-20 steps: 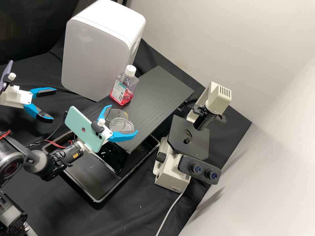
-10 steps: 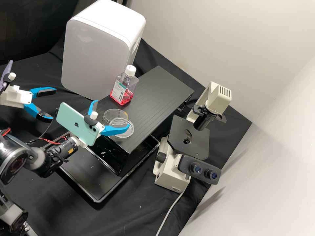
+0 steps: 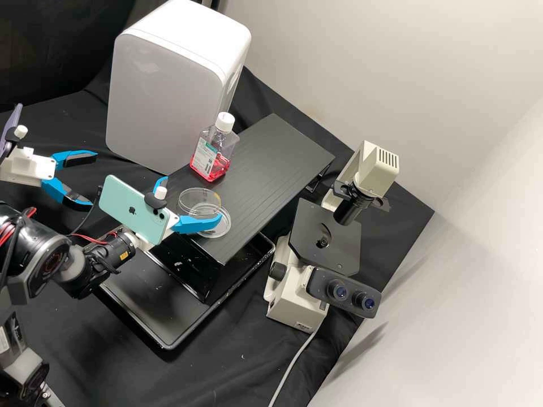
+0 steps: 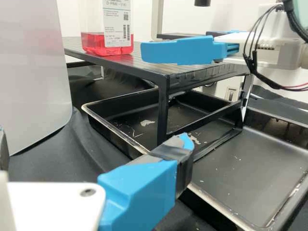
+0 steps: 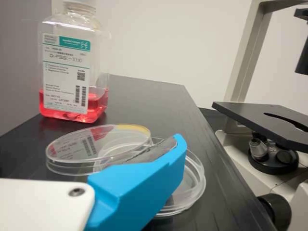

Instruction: Place the lid on the petri dish

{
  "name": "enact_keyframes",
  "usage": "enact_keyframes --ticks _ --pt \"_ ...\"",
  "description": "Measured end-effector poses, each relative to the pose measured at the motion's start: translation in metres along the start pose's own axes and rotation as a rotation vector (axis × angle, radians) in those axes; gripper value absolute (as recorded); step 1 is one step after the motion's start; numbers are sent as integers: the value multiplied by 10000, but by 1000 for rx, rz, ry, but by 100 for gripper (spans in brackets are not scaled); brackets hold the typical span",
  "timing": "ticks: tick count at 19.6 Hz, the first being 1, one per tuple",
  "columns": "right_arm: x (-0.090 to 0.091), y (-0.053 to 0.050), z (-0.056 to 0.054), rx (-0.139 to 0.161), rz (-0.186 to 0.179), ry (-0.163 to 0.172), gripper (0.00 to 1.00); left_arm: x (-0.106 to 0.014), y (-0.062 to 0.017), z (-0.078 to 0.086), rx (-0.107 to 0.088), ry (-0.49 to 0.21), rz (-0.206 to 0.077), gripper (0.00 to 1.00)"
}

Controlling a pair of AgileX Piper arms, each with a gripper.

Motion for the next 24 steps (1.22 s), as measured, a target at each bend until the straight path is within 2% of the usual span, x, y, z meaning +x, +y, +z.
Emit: enact_keyframes --ticks 6,7,24 --pt "0 63 41 12 36 -31 100 0 0 0 0 0 0 100" --pt "-1 66 41 12 37 -32 0 0 0 0 0 0 0 100" --pt "2 84 64 13 46 -43 0 0 0 0 0 0 0 100"
